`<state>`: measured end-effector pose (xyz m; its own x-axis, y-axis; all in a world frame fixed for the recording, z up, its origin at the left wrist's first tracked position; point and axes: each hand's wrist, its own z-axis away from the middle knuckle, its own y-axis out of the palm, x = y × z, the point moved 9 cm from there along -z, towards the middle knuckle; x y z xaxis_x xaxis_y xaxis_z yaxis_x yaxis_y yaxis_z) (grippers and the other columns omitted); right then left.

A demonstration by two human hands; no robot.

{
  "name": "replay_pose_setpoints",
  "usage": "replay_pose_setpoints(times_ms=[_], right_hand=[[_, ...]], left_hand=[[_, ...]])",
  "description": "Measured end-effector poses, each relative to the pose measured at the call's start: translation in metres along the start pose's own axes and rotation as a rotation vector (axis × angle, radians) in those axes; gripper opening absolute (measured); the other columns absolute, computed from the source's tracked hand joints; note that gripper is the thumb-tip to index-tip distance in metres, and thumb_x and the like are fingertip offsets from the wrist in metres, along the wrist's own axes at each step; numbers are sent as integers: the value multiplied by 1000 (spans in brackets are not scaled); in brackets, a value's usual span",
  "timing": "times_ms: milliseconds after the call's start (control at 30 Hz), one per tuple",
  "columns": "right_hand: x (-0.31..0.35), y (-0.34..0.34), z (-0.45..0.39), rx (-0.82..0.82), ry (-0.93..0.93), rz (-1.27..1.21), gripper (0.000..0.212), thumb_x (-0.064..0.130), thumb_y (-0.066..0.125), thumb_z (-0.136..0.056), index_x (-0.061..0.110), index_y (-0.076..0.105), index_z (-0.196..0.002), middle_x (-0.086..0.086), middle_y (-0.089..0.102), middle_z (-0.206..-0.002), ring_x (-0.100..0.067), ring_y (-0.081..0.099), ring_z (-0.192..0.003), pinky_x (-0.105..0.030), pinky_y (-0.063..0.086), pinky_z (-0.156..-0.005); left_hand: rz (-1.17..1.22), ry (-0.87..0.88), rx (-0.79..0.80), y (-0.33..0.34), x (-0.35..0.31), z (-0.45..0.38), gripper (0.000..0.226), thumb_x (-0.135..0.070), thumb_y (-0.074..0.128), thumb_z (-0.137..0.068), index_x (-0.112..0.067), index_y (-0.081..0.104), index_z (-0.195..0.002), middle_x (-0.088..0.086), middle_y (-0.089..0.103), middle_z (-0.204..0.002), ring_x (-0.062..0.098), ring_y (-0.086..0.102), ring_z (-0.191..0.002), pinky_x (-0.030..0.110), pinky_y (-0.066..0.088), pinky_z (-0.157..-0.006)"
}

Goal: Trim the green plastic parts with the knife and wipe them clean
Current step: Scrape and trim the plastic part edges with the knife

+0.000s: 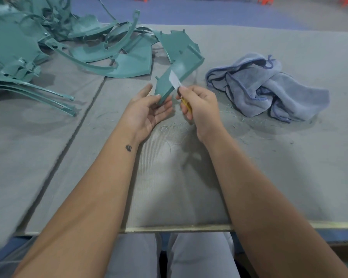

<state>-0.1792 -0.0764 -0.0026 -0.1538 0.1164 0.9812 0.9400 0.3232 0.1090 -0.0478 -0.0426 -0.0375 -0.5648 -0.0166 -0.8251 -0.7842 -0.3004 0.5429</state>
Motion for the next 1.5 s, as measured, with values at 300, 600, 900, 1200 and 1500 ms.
replay_pose_setpoints(times_ms=[300, 600, 900, 1200, 1500], right_hand=[[3, 13, 3, 94, -110, 210, 38, 4, 55, -94, 20, 57, -59, 15, 49, -41, 1, 42, -42, -13, 33, -47], [-1, 12, 0, 61, -159, 422, 25, 13, 59, -94, 16, 63, -70, 15, 51, -46, 0, 43, -47, -18, 34, -52], [-9, 0, -5, -15, -127, 270, 30, 19, 58, -94, 25, 58, -64, 14, 48, -45, -2, 39, -46, -25, 32, -52], [-21, -37, -10, -279, 73, -257, 27, 25, 54, -98, 14, 56, -73, 0, 47, -57, -8, 34, -44, -19, 27, -42], [-2, -43, -5, -303, -87, -63, 15, 10, 50, -98, 18, 49, -84, -1, 61, -58, -13, 52, -41, -21, 39, -40]], left_hand=[[-10, -30, 4, 1, 4, -3, 21, -6, 39, -102, 2, 59, -99, 10, 72, -70, 16, 71, -62, 23, 56, -57], [-36, -8, -4, 3, 1, -3, 16, 0, 43, -100, 1, 59, -101, 11, 74, -75, 18, 73, -67, 25, 58, -59], [-62, -14, -25, 2, 1, -2, 20, -3, 39, -103, -2, 57, -94, 11, 72, -66, 17, 71, -59, 26, 58, -56], [102, -12, -12, -7, 0, -4, 18, -2, 38, -103, 3, 55, -103, 15, 73, -75, 21, 73, -69, 29, 59, -63], [142, 18, -7, -7, -3, -4, 26, 10, 45, -95, 3, 50, -121, 17, 67, -103, 22, 73, -79, 28, 59, -65]])
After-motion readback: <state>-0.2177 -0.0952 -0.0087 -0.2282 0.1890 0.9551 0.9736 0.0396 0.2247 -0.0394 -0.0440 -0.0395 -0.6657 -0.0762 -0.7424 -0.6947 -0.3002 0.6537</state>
